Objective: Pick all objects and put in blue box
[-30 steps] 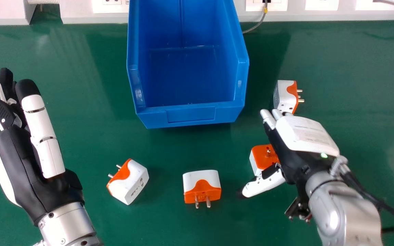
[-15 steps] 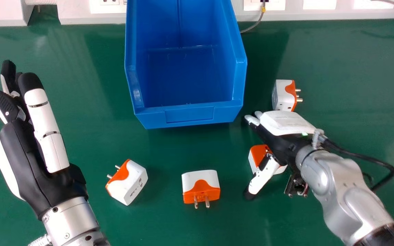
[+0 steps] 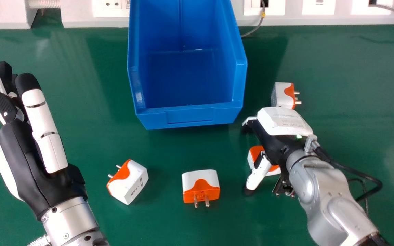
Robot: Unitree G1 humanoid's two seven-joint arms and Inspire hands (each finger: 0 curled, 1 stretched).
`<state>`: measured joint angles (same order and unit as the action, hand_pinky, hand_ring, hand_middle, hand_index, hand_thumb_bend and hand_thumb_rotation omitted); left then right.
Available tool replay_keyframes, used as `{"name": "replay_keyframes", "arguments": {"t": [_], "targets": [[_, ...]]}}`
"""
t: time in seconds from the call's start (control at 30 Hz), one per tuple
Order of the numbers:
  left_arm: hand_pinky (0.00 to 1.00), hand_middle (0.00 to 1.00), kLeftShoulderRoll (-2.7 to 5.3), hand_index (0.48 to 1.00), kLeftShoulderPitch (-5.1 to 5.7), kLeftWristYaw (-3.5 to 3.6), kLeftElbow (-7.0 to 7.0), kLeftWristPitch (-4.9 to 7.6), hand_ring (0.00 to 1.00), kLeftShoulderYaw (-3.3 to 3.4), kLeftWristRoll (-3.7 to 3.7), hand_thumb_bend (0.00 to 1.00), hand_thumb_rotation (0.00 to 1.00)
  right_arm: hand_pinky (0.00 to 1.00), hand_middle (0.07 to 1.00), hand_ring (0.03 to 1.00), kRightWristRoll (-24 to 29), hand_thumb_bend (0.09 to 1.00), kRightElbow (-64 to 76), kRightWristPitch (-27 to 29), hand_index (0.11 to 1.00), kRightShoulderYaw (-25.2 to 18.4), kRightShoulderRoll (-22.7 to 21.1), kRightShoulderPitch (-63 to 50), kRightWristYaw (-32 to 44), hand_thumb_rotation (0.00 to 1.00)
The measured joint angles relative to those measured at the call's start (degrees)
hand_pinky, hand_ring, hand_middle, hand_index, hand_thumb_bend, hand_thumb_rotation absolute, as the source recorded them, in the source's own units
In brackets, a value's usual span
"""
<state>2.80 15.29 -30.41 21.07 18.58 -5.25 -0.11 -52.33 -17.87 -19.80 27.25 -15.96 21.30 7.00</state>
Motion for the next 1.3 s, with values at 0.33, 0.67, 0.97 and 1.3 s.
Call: {"name": "replay_keyframes", "arguments": {"t": [0.33, 0.67, 0.97, 1.3], "targets": [[0.95, 0.98, 0.00, 0.965, 0.01, 0.10, 0.08, 0.00, 0.97, 0.01, 0.00, 0.53, 0.83, 0.30, 0.549, 0.451, 0.80, 0.488, 3.26, -0.19, 0.579, -0.38, -0.45, -2.08, -1.73, 0.00], [0.94, 0.97, 0.00, 0.962, 0.07, 0.07, 0.08, 0.05, 0.97, 0.16, 0.01, 0.53, 0.83, 0.28, 0.525, 0.431, 2.47, 0.489, 6.37, -0.25, 0.539, -1.75, -0.45, -5.29, -3.70, 0.00], [0.94, 0.97, 0.00, 0.960, 0.18, 0.11, 0.27, 0.02, 0.97, -0.03, 0.04, 0.53, 0.83, 0.28, 0.516, 0.423, 3.52, 0.489, 17.59, 0.37, 0.532, -4.97, -0.43, -11.50, -4.91, 0.00], [0.96, 0.98, -0.01, 0.969, 0.42, 0.18, 0.38, -0.03, 0.98, 0.04, 0.01, 0.53, 0.83, 0.33, 0.488, 0.419, 3.50, 0.496, 39.11, 5.14, 0.538, -10.87, -0.68, -17.56, -8.73, 0.00]]}}
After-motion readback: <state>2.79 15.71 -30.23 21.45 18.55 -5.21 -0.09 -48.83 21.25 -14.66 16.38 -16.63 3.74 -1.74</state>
